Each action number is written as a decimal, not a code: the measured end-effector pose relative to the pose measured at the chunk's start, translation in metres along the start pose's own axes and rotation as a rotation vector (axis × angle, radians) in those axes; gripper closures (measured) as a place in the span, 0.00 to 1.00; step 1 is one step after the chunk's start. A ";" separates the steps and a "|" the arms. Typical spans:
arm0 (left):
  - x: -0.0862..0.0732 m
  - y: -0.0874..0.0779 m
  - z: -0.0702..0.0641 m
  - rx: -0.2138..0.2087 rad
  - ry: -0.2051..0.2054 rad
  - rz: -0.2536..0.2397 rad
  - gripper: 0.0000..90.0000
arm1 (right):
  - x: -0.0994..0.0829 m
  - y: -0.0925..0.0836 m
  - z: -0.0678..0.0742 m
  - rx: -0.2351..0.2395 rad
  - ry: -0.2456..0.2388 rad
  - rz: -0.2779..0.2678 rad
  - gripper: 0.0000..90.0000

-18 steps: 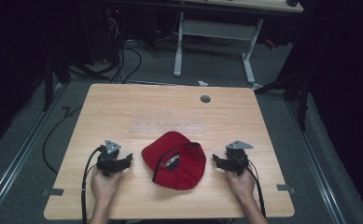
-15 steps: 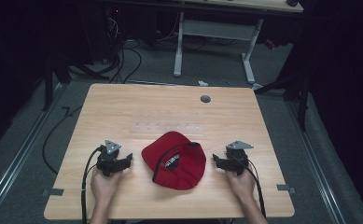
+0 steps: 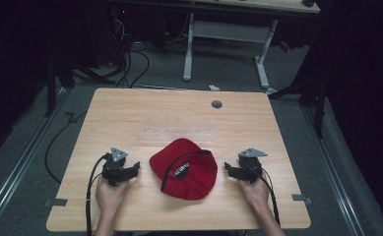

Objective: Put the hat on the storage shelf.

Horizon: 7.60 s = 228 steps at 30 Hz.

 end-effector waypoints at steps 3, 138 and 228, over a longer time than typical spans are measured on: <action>0.000 0.000 0.000 0.000 0.000 0.000 0.37 | 0.000 0.000 0.000 0.001 0.001 0.001 0.36; 0.002 -0.003 -0.010 -0.056 -0.027 0.027 0.33 | 0.064 -0.050 0.047 0.423 0.082 0.029 0.90; 0.010 -0.053 -0.159 -0.434 0.402 -0.063 0.64 | 0.083 -0.050 0.087 0.533 0.119 0.225 0.87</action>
Point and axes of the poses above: each handheld gripper's, and its own axes: y roughly forward along the jaws, x roughly out of its top, z roughly to its left, the point moved 6 cm from there along y, roughly forward along the jaws, and after that the axes turned 12 degrees about y, right-handed, at the moved point
